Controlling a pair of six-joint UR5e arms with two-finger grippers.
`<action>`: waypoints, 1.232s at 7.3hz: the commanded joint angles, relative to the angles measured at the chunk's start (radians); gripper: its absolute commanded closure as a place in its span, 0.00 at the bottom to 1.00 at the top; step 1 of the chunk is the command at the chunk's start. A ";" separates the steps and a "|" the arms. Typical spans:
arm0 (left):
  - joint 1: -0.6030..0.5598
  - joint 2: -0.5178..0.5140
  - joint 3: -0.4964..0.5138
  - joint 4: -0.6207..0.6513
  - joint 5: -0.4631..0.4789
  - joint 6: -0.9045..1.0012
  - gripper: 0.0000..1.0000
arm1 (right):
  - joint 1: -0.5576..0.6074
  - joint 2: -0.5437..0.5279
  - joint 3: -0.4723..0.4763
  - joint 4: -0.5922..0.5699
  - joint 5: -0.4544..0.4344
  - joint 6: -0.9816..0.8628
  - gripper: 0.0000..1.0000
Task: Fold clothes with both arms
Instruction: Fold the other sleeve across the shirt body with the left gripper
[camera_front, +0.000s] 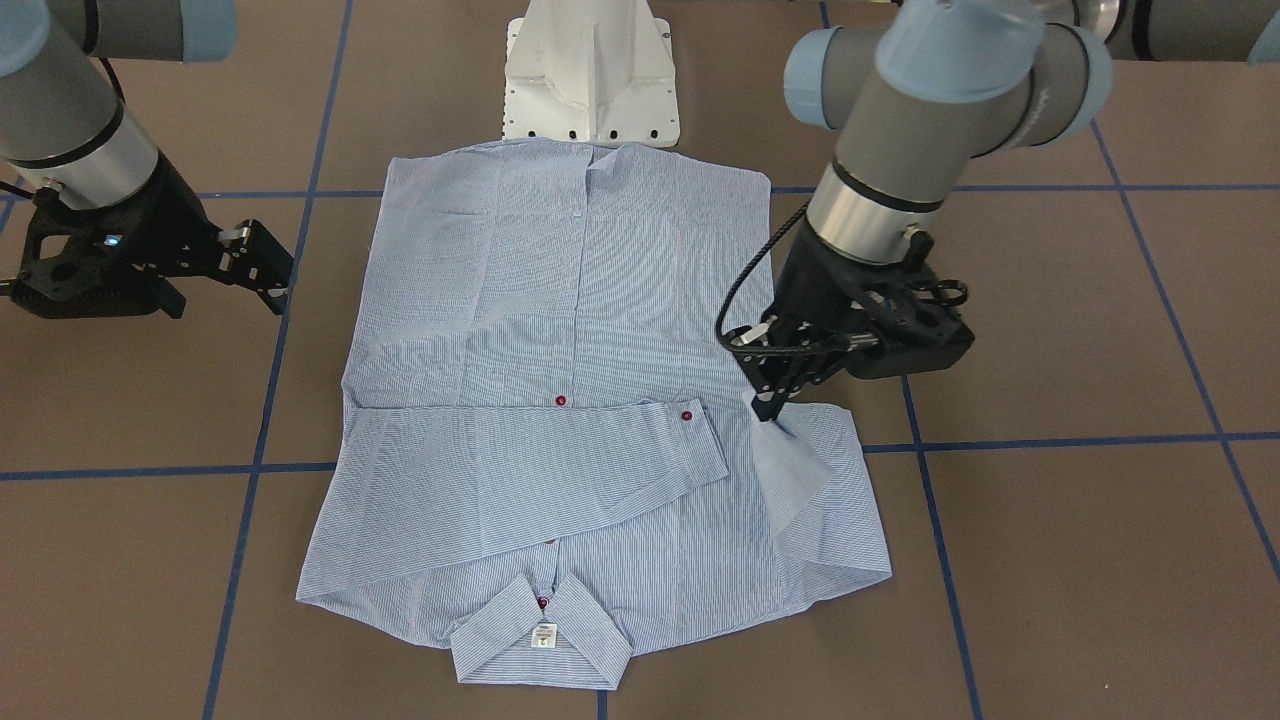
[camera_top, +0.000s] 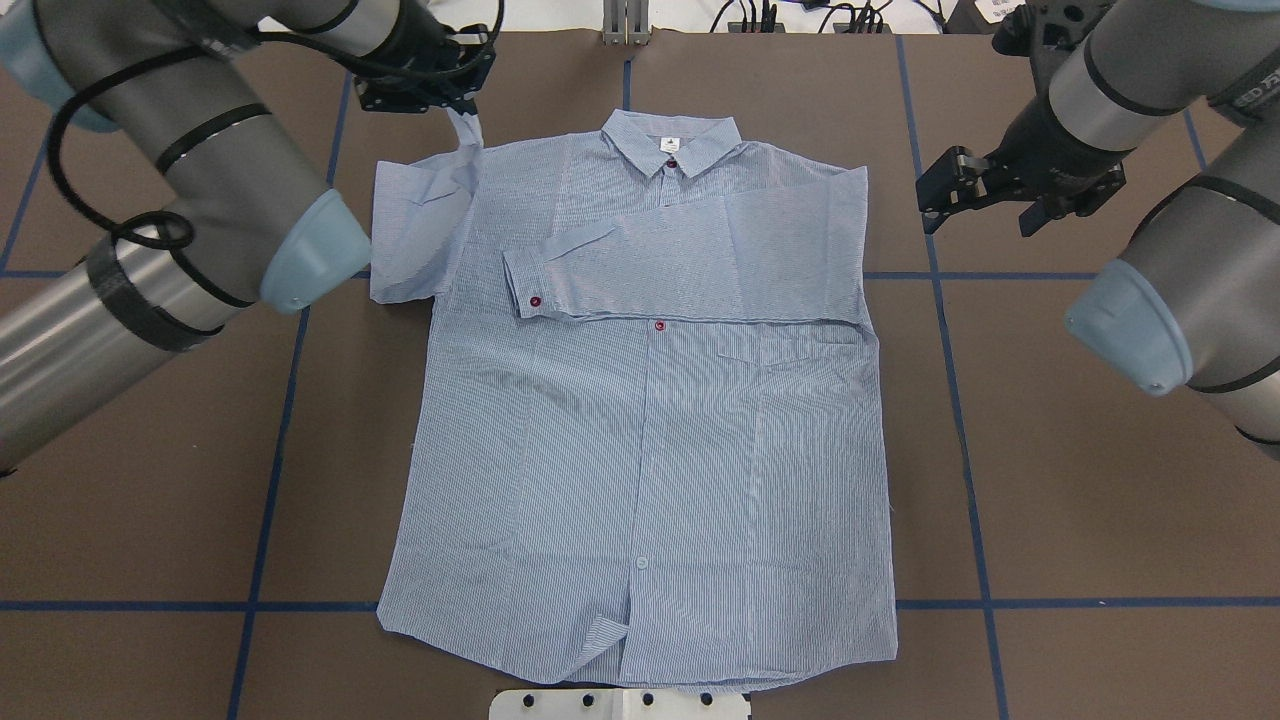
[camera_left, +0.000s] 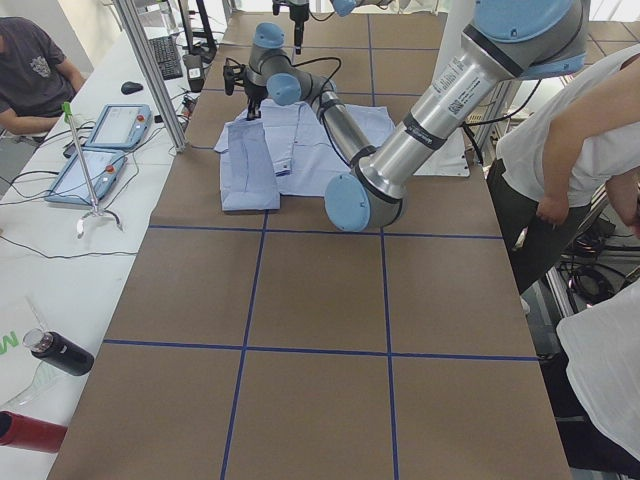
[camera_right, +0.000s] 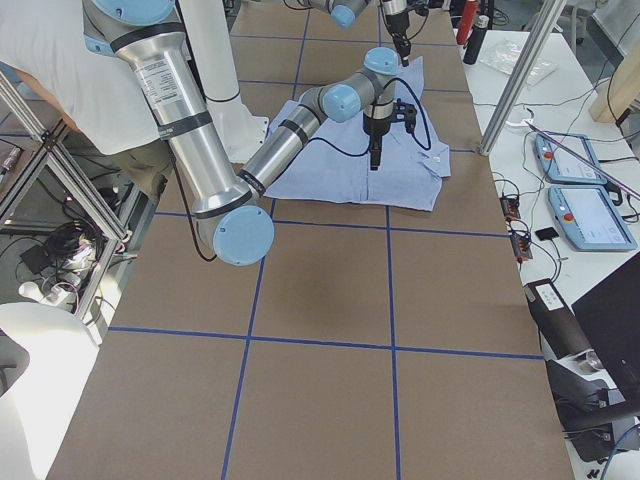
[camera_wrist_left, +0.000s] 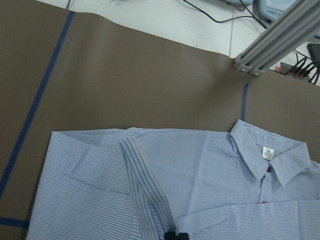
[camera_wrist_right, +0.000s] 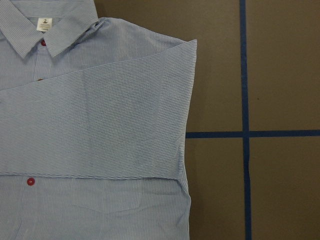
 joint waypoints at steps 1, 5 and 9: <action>0.039 -0.121 0.089 -0.005 0.010 -0.110 1.00 | 0.046 -0.049 0.001 -0.007 0.017 -0.103 0.00; 0.085 -0.176 0.089 -0.005 0.005 -0.193 1.00 | 0.054 -0.056 -0.005 -0.007 0.016 -0.111 0.00; 0.138 -0.185 0.136 -0.029 0.025 -0.216 1.00 | 0.054 -0.054 -0.014 -0.005 0.016 -0.111 0.00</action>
